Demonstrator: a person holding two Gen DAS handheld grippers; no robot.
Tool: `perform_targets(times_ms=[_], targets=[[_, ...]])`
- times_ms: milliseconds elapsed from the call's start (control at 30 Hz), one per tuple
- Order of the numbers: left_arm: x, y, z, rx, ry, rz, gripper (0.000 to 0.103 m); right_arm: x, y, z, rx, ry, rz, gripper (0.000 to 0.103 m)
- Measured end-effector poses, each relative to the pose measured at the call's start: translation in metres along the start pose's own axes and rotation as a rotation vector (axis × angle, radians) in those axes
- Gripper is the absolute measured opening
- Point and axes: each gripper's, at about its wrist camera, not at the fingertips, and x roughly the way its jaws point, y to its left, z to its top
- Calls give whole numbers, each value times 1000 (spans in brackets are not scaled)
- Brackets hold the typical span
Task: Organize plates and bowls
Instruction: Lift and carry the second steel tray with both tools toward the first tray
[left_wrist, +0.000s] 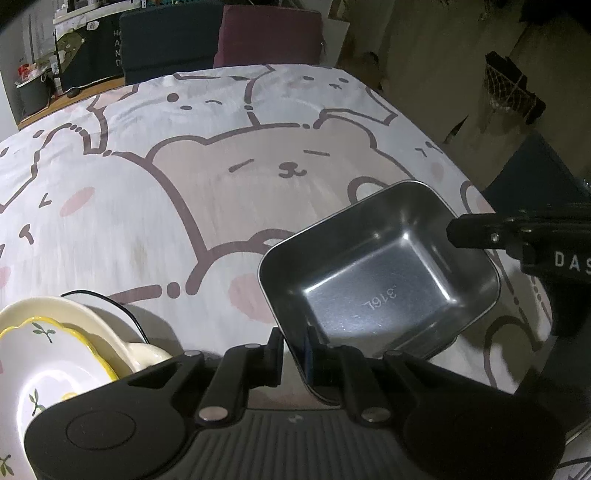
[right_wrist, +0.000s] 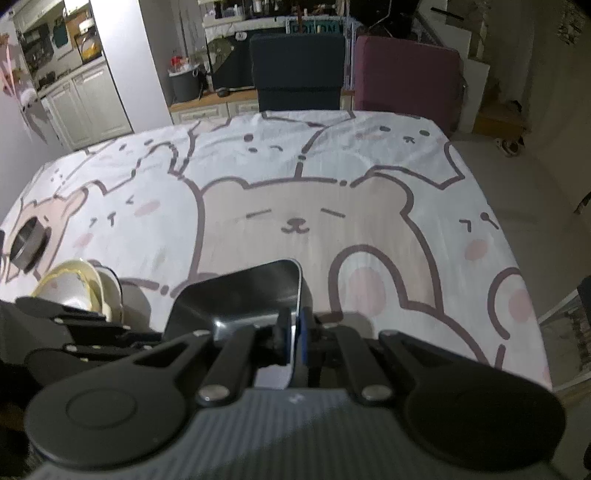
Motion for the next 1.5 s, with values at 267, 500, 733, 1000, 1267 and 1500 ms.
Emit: perform_targets(times_ms=[267, 500, 733, 1000, 1267, 1500], targets=[[6, -4, -2, 21, 21, 7, 12, 11, -1, -3, -24, 47, -27, 7], [6, -3, -2, 17, 19, 8, 12, 23, 0, -7, -52, 93, -61, 7], [6, -3, -2, 16, 19, 6, 12, 34, 0, -9, -74, 136, -90, 7], [5, -3, -1, 14, 17, 3, 12, 46, 0, -12, -79, 180, -106, 7], [4, -3, 0, 14, 16, -4, 12, 55, 0, -13, -82, 204, -116, 7], [4, -2, -1, 18, 20, -10, 13, 55, 0, -12, -80, 205, -113, 7]])
